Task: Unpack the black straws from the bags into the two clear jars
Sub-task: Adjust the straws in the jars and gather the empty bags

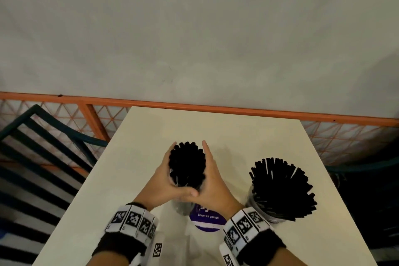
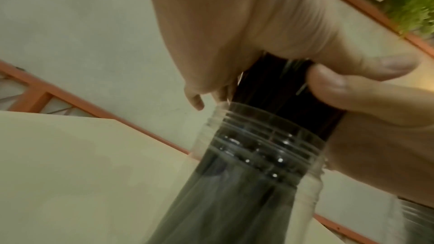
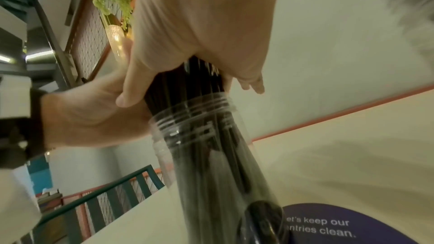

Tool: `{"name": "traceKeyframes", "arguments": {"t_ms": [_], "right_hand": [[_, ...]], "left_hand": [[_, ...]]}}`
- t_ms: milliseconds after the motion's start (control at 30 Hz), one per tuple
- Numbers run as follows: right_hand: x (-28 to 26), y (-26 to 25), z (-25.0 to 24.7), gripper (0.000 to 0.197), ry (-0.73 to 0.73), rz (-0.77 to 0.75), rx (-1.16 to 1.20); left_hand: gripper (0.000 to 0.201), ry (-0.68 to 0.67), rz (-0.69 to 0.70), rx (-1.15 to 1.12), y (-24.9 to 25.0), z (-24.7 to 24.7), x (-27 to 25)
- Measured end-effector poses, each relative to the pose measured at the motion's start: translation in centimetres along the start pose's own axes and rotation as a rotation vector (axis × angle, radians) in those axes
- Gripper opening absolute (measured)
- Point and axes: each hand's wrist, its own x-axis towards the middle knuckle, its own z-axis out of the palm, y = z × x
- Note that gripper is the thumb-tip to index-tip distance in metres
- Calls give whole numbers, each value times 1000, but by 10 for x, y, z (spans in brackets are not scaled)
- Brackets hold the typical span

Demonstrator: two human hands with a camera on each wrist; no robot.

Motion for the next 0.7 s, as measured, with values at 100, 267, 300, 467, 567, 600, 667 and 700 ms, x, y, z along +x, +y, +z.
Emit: {"name": "traceKeyframes", "arguments": {"t_ms": [100, 267, 300, 467, 567, 600, 667, 700], "right_hand": [[4, -7, 1, 120, 13, 6, 61], [-2, -5, -2, 109, -23, 0, 76], [-5, -3, -1, 111, -26, 3, 76], [-11, 5, 10, 123, 12, 50, 84], [-7, 4, 15, 110, 61, 7, 26], [-6, 2, 16, 100, 82, -8, 9], [-4, -3, 16, 84, 126, -20, 0], [-5, -5, 15, 78, 146, -20, 2]], "left_hand": [[110, 60, -23, -43, -2, 9, -2], [92, 116, 15, -116, -1, 12, -21], [98, 71, 24, -125, -1, 9, -24], [124, -37, 28, -56, -12, -7, -24], [118, -2, -2, -57, -16, -1, -19], [110, 22, -5, -54, -15, 3, -18], [89, 61, 8, -64, -14, 10, -17], [83, 75, 13, -74, -13, 12, -18]]}}
